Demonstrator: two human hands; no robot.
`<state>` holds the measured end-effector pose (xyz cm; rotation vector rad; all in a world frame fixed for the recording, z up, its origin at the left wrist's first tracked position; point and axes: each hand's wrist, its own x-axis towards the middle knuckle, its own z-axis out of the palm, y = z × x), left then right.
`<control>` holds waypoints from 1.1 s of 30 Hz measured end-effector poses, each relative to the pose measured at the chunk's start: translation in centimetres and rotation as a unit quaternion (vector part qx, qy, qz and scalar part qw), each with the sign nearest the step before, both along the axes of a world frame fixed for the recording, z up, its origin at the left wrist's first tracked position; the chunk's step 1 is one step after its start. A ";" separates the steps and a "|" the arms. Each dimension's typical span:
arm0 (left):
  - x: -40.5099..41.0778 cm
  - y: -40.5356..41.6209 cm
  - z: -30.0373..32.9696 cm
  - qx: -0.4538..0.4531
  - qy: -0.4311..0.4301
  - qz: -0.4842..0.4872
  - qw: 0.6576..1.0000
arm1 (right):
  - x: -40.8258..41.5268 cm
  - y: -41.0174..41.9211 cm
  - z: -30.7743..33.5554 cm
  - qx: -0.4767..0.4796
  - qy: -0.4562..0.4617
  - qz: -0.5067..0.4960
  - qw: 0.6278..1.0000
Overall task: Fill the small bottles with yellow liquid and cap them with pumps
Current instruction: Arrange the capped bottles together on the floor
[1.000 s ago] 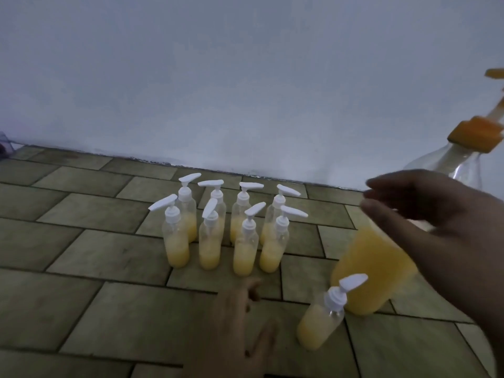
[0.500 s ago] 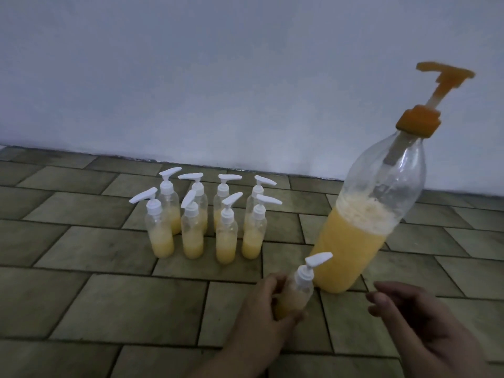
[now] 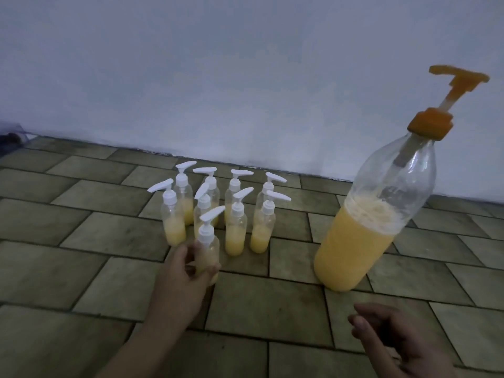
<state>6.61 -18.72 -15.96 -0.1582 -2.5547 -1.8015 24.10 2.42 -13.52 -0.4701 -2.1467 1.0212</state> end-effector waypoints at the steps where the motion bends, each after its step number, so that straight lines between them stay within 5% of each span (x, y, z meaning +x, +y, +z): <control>1: -0.1 -0.1 -0.3 -0.005 0.006 0.002 1.000 | 0.0 0.0 -0.2 -0.001 -0.008 0.005 1.000; 9: 0.4 -0.6 -1.5 -0.019 0.027 0.012 0.999 | -0.4 0.9 -1.9 -0.010 -0.019 -0.002 1.000; 12: 3.3 -0.7 1.0 -0.024 0.206 0.077 0.975 | -0.6 2.3 -2.7 -0.019 -0.005 -0.052 0.998; 16: 5.2 2.6 6.8 0.036 0.398 -0.065 0.914 | -1.7 4.4 -1.5 -0.112 -0.009 -0.095 0.989; 20: 4.6 9.0 11.0 0.052 0.260 -0.243 0.933 | -3.5 6.3 -0.7 -0.185 -0.031 -0.021 0.982; 25: 2.1 16.6 11.3 0.008 0.049 -0.334 0.941 | -5.9 7.3 -1.6 -0.233 -0.034 0.053 0.970; 33: 1.6 19.8 9.6 0.022 0.058 -0.296 0.953 | -7.9 7.3 -2.8 -0.152 -0.086 -0.018 0.984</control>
